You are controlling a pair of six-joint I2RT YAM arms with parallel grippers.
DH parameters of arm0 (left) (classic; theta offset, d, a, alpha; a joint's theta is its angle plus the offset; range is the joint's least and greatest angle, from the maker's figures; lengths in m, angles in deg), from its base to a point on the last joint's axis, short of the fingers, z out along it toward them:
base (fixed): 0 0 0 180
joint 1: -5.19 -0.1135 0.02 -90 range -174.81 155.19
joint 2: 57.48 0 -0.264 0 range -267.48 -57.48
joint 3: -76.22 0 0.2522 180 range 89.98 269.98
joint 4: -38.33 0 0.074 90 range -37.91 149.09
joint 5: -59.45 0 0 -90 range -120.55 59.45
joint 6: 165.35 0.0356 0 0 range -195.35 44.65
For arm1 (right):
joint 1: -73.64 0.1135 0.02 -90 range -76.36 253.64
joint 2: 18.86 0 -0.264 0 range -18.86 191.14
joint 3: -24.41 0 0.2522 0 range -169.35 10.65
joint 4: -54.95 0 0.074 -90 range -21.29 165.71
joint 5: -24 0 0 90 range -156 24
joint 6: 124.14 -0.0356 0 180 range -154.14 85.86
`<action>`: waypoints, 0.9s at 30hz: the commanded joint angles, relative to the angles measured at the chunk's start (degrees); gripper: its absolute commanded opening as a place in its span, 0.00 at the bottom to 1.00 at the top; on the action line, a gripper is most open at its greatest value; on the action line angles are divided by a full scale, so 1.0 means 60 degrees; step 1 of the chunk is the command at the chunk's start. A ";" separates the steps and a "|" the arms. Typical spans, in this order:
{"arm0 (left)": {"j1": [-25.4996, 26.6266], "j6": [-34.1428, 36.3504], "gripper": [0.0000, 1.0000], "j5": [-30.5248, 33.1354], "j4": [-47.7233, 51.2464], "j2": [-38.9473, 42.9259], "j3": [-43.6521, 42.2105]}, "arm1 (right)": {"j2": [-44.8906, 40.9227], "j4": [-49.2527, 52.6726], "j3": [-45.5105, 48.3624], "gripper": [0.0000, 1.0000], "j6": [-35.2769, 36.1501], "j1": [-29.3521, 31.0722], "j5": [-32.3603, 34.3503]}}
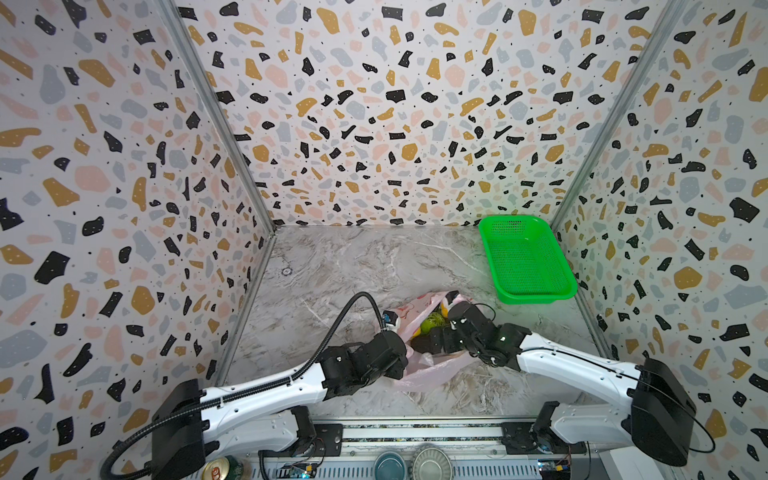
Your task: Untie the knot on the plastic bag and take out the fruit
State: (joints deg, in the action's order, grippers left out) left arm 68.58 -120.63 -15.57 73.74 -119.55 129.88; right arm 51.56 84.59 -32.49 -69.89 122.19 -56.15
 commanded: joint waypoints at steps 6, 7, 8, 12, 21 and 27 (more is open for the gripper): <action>0.0200 -0.0560 0.00 0.1021 -0.0931 0.0186 -0.0042 | -0.0664 0.0382 0.1426 0.99 0.0391 -0.1407 0.0707; 0.0236 -0.0618 0.00 0.1004 -0.1011 0.0153 -0.0103 | -0.0676 0.0234 0.1528 0.99 0.0558 -0.1412 0.0477; 0.0280 -0.0642 0.00 0.0998 -0.1057 0.0119 -0.0120 | -0.0676 0.0130 0.1566 0.99 0.0711 -0.1399 0.0133; 0.0517 -0.0650 0.00 0.1147 -0.1152 0.0105 0.0034 | -0.0720 0.0251 0.1322 0.99 0.1050 -0.0873 -0.0733; 0.0655 -0.0613 0.00 0.1650 -0.1008 0.0287 0.0526 | -0.0791 0.1425 0.0618 0.99 0.0555 0.1151 -0.0283; 0.0670 -0.0554 0.00 0.1728 -0.1020 0.0486 0.0531 | -0.0956 0.1537 0.1127 0.99 0.0421 0.2192 0.0260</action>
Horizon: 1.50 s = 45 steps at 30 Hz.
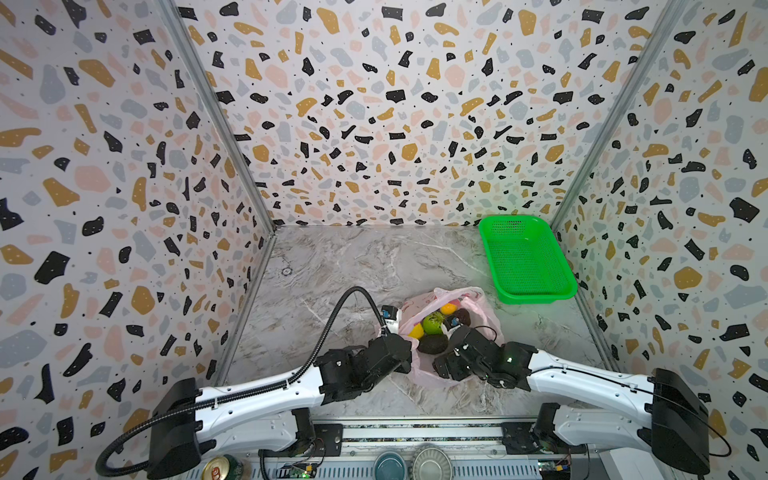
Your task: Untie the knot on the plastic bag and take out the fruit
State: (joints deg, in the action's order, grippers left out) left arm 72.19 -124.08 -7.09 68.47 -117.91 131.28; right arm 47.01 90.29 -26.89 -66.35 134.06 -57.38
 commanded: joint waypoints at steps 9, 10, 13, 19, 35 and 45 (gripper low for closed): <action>0.0139 -0.0185 0.00 -0.0029 -0.0036 0.0688 -0.0562 | 0.0133 0.0347 0.1081 0.99 -0.0548 0.1032 0.0976; 0.0191 -0.0195 0.00 -0.0020 0.0114 0.0717 -0.0595 | 0.0400 0.0365 0.1010 0.99 -0.0614 0.1029 0.1023; 0.0273 -0.0250 0.00 0.0023 0.0348 0.0842 -0.0874 | 0.1027 0.0424 0.0673 0.99 -0.0726 0.1040 0.0948; 0.0356 -0.0262 0.00 0.0062 0.0130 0.1050 -0.1115 | 0.0923 0.0764 -0.0717 0.99 -0.0845 0.1106 0.0410; 0.0510 -0.0059 0.00 0.0201 -0.0432 0.1085 -0.1141 | 0.1832 -0.0427 -0.1566 0.99 -0.1222 0.0416 -0.0360; 0.0508 -0.0074 0.00 0.0537 -0.0009 0.1014 -0.1012 | 0.2679 -0.2074 -0.1549 0.95 0.2079 -0.0550 -0.0070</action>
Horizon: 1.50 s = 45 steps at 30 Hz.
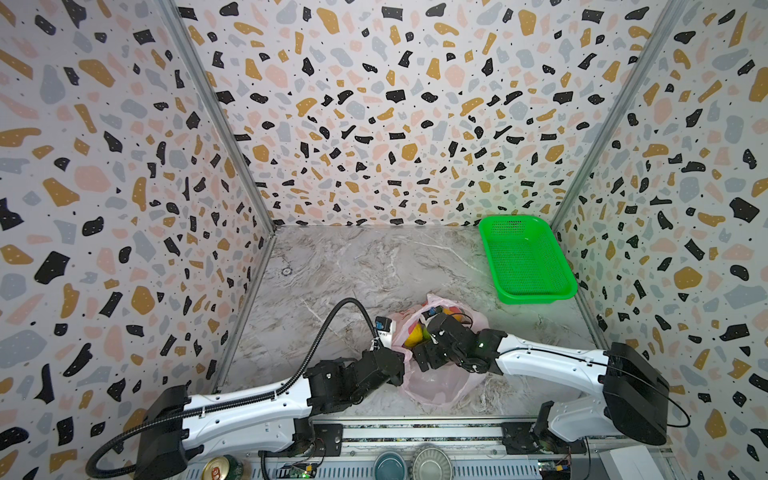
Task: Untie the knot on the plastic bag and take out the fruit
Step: 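Close the right gripper on the dark avocado among the fruits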
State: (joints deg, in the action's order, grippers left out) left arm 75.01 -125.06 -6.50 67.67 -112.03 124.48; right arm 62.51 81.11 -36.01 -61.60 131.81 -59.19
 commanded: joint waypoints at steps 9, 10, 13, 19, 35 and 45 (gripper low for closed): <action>0.0038 0.0190 0.00 0.1287 0.0071 0.0348 0.0370 | 0.0136 -0.1161 0.0527 0.87 0.2233 -0.0300 -0.0152; 0.0045 0.0285 0.00 0.1396 -0.0024 0.0413 0.0387 | 0.0132 -0.1117 0.0567 0.87 0.2233 -0.0281 -0.0167; 0.0038 0.0669 0.00 0.1698 -0.0225 0.0461 0.0566 | -0.0015 -0.1213 0.0966 0.89 0.2088 -0.0236 -0.0189; 0.0081 0.1135 0.00 0.1517 -0.0711 0.0601 0.0424 | 0.0143 -0.1663 0.1111 0.92 0.2289 -0.0237 0.0187; 0.0345 0.0412 0.00 0.0729 -0.0246 -0.0084 -0.0832 | 0.1559 -0.1710 0.0359 0.89 0.2344 -0.0272 0.0086; 0.0456 0.0689 0.00 0.1241 -0.0545 -0.0596 -0.0448 | 0.1830 -0.1513 0.0141 0.54 0.2321 -0.0543 0.0098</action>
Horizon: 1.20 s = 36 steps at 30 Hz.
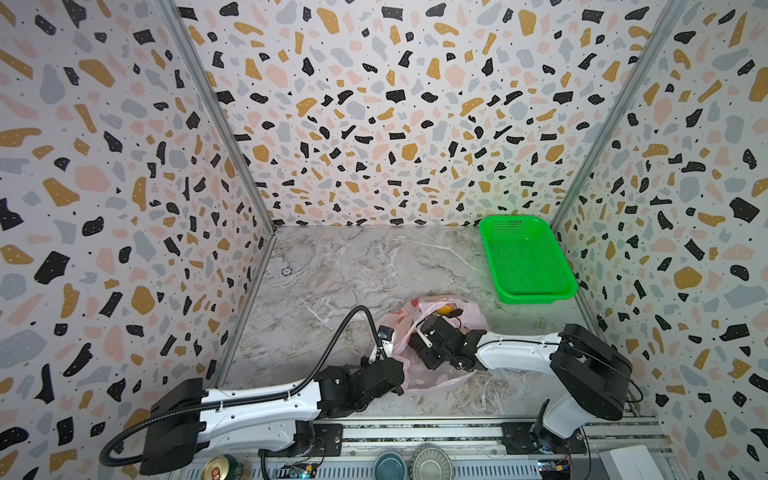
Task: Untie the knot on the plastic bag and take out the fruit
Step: 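Close the right gripper on the dark avocado among the fruits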
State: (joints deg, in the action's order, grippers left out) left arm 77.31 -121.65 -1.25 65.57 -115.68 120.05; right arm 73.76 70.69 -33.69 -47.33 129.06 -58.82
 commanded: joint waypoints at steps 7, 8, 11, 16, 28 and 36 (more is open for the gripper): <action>0.0080 0.0222 0.00 0.0704 -0.0078 0.0044 0.0225 | -0.0361 0.0273 -0.0293 0.42 -0.0057 -0.0096 -0.0204; 0.0080 0.0251 0.00 0.0755 -0.0082 0.0026 0.0239 | -0.0437 0.0286 -0.0286 0.40 -0.0056 -0.0096 -0.0287; 0.0080 0.0325 0.00 0.0841 -0.0061 -0.0105 0.0430 | -0.0787 0.0488 -0.0337 0.37 -0.0057 -0.0096 -0.0482; 0.0080 0.0364 0.00 0.0918 -0.0111 -0.0218 0.0600 | -0.1625 0.1224 -0.0412 0.37 -0.0230 -0.0083 -0.0747; -0.0008 0.0359 0.00 0.1440 -0.0559 -0.0285 0.0464 | -0.2876 0.2787 -0.0392 0.36 -0.1052 0.0552 -0.0770; -0.0051 0.0628 0.00 0.1275 -0.0332 0.0080 0.0511 | -0.3418 0.3745 -0.0849 0.36 -0.2142 0.1584 -0.0312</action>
State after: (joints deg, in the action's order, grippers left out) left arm 77.41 -119.21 5.37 63.80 -116.60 122.17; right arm 55.34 89.07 -36.07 -56.71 137.32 -62.45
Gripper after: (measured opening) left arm 0.047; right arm 0.576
